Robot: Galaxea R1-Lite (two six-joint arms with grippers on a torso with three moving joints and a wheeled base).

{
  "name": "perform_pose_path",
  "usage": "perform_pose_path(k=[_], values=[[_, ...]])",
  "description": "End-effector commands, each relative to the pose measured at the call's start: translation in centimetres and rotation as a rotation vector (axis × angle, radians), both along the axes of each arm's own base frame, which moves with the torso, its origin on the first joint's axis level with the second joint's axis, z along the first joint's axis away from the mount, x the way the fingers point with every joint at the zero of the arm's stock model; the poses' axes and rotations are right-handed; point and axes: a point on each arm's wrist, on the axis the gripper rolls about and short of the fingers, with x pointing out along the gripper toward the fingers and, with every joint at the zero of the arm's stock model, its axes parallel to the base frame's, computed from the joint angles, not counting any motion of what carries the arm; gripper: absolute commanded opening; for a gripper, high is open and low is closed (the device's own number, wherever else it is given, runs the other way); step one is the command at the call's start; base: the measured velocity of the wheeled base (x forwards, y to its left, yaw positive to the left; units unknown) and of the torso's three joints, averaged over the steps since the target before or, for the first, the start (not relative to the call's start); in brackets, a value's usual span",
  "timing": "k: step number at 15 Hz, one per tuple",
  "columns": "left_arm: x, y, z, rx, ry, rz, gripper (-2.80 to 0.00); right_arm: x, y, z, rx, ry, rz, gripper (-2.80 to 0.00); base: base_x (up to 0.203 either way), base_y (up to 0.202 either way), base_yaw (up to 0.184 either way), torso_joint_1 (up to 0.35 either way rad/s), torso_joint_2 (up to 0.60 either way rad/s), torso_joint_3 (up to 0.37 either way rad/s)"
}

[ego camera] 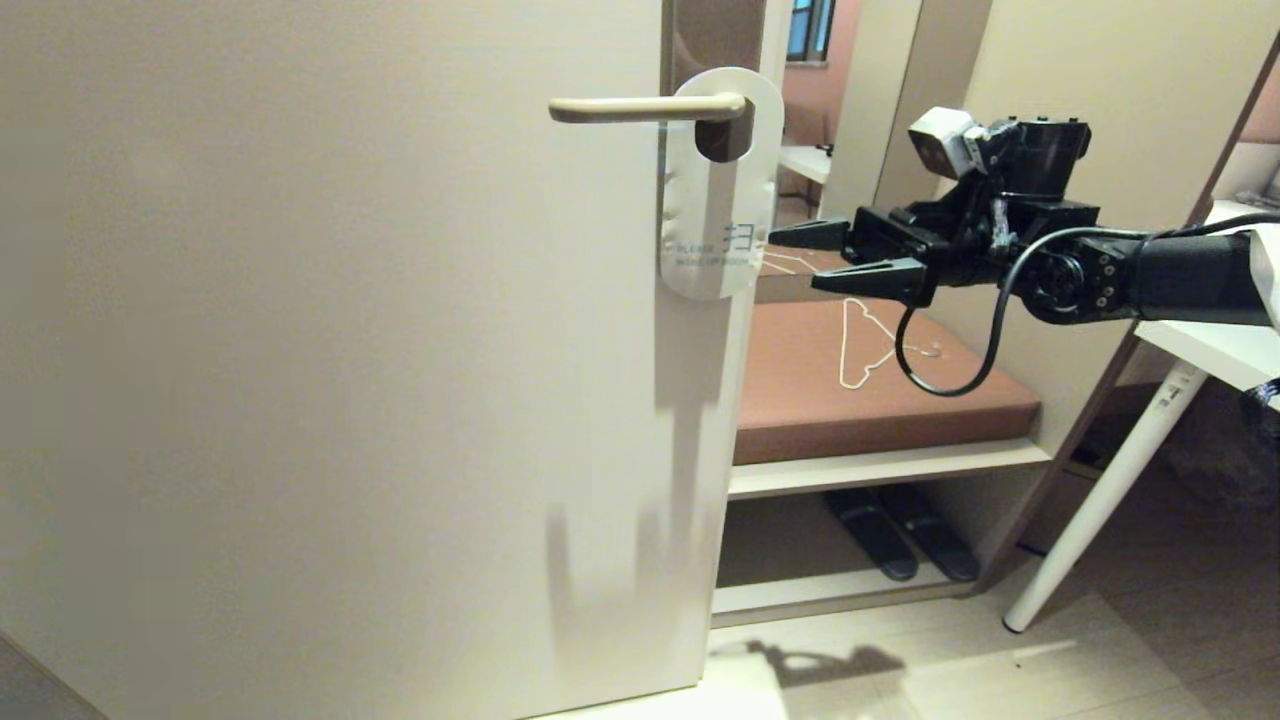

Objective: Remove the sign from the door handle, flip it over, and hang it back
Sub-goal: Take down the sign

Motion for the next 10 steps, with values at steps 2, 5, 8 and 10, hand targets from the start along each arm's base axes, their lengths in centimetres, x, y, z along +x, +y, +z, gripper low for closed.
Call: perform_pose_path(k=[2, 5, 8, 10], values=[[0.0, 0.0, 0.0, 0.000, 0.001, 0.001, -2.80, 0.8, 0.6, -0.5, 0.001, -0.007, 0.003, 0.00, 0.000, 0.000, 0.000, 0.000, 0.00, 0.000], [0.0, 0.0, 0.0, 0.000, 0.001, 0.001, -2.80, 1.0, 1.4, -0.3, 0.003, -0.026, 0.009, 0.00, 0.000, 0.000, 0.000, 0.000, 0.00, 0.000], [0.0, 0.0, 0.0, 0.000, 0.001, 0.001, -2.80, 0.4, 2.2, 0.4, 0.006, -0.038, 0.028, 0.00, 0.000, 0.000, 0.000, 0.000, 0.00, 0.000], [0.0, 0.0, 0.0, 0.000, 0.001, 0.001, -2.80, -0.1, 3.2, 0.9, 0.008, -0.048, 0.051, 0.00, 0.000, 0.000, 0.000, 0.000, 0.00, 0.000]])
